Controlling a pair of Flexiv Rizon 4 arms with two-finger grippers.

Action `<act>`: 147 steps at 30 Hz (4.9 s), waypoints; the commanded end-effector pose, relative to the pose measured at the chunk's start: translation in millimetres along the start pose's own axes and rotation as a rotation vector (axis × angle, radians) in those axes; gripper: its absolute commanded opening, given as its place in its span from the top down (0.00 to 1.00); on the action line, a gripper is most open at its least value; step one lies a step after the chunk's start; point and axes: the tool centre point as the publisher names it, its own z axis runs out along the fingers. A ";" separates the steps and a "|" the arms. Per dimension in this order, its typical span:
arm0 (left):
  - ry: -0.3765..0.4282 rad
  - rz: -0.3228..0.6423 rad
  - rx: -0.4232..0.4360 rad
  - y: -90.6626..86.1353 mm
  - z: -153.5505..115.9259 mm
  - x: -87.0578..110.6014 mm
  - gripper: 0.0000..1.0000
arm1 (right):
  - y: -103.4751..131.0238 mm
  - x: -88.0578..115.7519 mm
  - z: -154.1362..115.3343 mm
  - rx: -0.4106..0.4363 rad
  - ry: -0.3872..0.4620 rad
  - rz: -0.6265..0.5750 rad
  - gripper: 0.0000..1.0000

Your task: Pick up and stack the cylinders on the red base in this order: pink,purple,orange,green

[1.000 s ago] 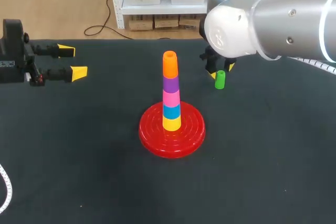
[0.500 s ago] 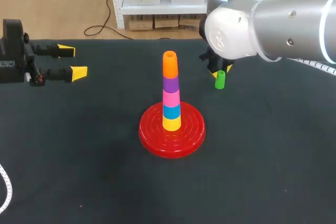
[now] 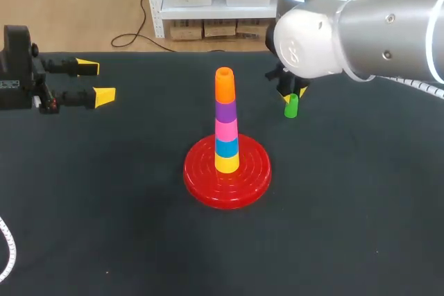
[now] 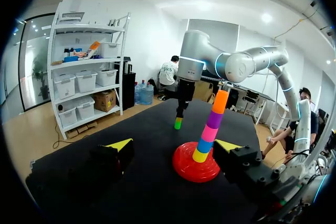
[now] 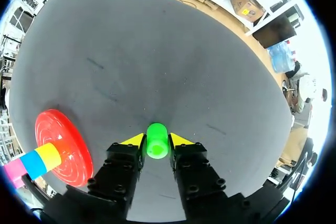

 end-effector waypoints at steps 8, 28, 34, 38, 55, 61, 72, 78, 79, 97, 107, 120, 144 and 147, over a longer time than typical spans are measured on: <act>-0.008 0.003 -0.003 0.4 1.2 2.0 0.00 | 5.4 -5.0 -58.8 0.003 0.023 -0.062 1.00; -0.008 0.003 -0.003 0.4 1.2 2.0 0.00 | 55.6 -2.4 -244.5 0.050 -0.092 -0.348 1.00; -0.008 0.003 -0.003 0.4 1.2 2.0 0.00 | 79.1 8.6 -270.6 0.065 -0.120 -0.423 1.00; -0.008 0.003 -0.003 0.4 1.2 2.0 0.00 | 92.4 15.4 -282.9 0.064 -0.130 -0.450 1.00; -0.008 0.003 -0.003 0.4 1.2 2.0 0.00 | 141.4 44.3 -322.2 0.060 -0.139 -0.516 1.00; -0.008 0.003 -0.003 0.4 1.2 2.0 0.00 | 162.0 63.4 -327.4 0.015 -0.140 -0.533 1.00; -0.008 0.003 -0.003 0.4 1.2 2.0 0.00 | 191.2 76.4 -310.9 0.030 -0.100 -0.572 1.00; -0.008 0.003 -0.003 0.4 1.2 2.0 0.00 | 198.8 75.4 -301.6 0.028 -0.078 -0.570 1.00; -0.008 0.003 -0.003 0.4 1.2 2.0 0.00 | 199.6 75.8 -299.6 0.028 -0.076 -0.569 1.00; -0.008 0.003 -0.003 0.4 1.2 2.0 0.00 | 203.1 63.2 -278.8 0.048 -0.047 -0.549 1.00; -0.008 0.003 -0.003 0.4 1.2 2.0 0.00 | 203.3 63.4 -273.7 0.047 -0.038 -0.542 1.00; -0.008 0.003 -0.003 0.4 1.2 2.0 0.00 | 200.4 62.8 -267.5 0.047 -0.030 -0.533 1.00; -0.008 0.003 -0.003 0.4 1.2 2.0 0.00 | 198.1 59.3 -258.9 0.042 -0.023 -0.515 1.00; -0.008 0.003 -0.003 0.4 1.2 2.0 0.00 | 197.8 59.0 -260.0 0.037 -0.027 -0.514 1.00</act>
